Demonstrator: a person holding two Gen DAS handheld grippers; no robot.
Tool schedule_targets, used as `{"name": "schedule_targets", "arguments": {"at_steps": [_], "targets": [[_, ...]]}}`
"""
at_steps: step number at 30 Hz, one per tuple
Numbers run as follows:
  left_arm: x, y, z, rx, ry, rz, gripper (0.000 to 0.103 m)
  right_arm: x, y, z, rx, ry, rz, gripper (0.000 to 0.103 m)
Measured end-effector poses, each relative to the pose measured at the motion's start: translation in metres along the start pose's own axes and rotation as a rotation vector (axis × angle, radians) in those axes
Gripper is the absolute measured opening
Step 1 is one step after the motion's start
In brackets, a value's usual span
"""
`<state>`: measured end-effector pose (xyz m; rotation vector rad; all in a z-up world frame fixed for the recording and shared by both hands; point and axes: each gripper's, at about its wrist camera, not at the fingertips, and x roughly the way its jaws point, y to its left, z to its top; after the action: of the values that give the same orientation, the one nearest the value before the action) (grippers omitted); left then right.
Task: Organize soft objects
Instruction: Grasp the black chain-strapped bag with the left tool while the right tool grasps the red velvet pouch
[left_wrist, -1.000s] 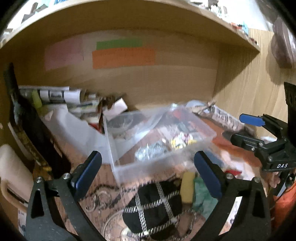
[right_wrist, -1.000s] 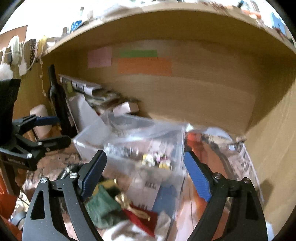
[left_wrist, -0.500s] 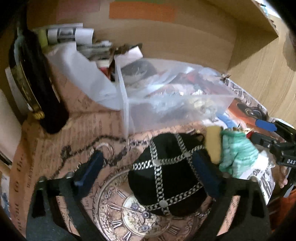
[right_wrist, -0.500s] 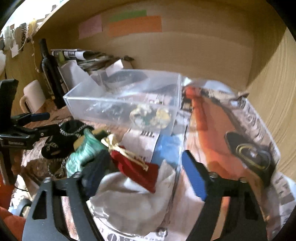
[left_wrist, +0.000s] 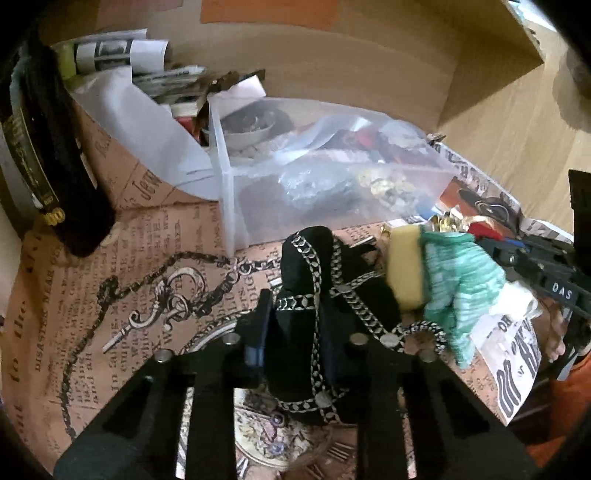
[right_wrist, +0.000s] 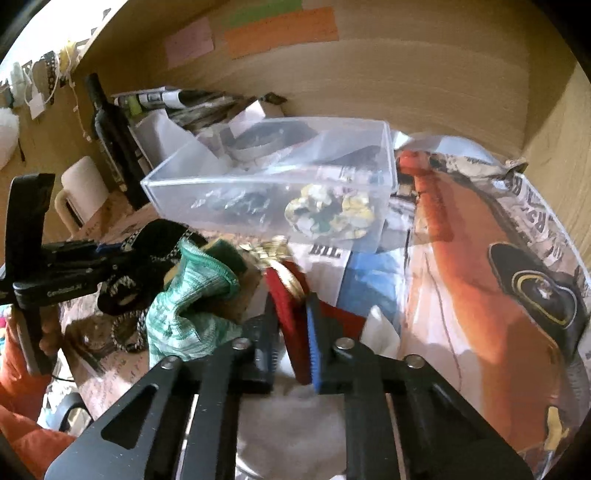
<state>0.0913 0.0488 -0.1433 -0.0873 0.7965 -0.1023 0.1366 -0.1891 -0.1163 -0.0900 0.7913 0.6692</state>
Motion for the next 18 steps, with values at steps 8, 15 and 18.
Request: {"name": "schedule_targets", "arguments": {"at_steps": [8,15,18], "targets": [[-0.023,-0.007,0.010,0.016,-0.068,0.006,0.017,-0.020,-0.002,0.011,0.007,-0.084,-0.034,0.009],[-0.056,-0.015,0.025,0.041,-0.166,0.006,0.016,-0.040,0.000,0.022,0.003,-0.160,-0.036,0.009],[-0.070,-0.017,0.033,0.051,-0.213,0.014,0.016,-0.048,0.001,0.028,-0.002,-0.194,-0.033,0.009]]}}
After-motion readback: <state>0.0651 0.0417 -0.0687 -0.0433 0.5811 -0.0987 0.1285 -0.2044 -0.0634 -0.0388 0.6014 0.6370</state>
